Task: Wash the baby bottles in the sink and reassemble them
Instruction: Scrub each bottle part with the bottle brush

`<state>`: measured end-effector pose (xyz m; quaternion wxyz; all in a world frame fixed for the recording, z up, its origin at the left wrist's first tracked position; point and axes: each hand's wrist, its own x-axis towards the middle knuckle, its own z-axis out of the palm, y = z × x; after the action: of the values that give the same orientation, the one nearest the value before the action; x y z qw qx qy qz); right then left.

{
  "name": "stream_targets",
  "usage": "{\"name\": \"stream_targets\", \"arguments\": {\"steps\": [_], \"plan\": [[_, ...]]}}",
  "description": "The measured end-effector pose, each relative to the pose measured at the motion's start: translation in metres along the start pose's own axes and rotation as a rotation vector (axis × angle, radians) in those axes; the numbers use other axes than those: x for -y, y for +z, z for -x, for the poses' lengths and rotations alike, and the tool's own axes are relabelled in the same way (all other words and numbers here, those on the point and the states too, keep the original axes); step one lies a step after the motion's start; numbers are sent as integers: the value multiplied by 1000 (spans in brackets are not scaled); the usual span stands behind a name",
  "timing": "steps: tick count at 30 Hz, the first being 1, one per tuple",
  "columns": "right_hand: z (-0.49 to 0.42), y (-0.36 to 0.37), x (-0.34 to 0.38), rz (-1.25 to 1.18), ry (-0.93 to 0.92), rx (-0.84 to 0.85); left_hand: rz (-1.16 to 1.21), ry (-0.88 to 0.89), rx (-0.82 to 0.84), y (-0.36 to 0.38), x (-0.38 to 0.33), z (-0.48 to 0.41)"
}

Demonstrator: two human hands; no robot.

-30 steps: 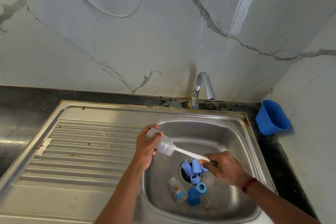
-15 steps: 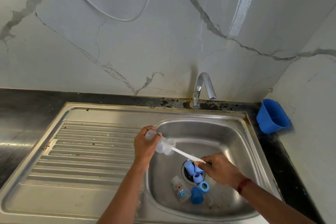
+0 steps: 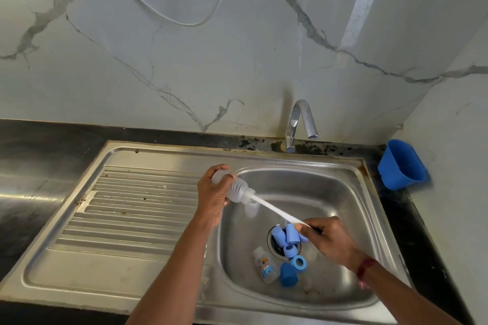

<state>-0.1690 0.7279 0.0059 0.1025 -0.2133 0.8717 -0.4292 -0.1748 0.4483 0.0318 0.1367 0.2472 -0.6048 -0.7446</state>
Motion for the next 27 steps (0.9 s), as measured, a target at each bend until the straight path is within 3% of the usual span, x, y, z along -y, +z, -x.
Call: {"name": "stream_targets", "arguments": {"steps": [5,10,16,21,27], "plan": [[-13,-3,-11,-3,84,6,-51,52,-68,15,-9,0],[-25,-6,-13,-98,157,208,-176,135,-84,17,-16,-8],[-27,-19,-27,-289,227,387,-185,100,-85,21,-7,-9],[-35,-21,-39,-355,203,303,-57,38,-186,31,3,-5],[-51,-44,-59,-81,53,274,30,-65,-312,25,19,9]]}}
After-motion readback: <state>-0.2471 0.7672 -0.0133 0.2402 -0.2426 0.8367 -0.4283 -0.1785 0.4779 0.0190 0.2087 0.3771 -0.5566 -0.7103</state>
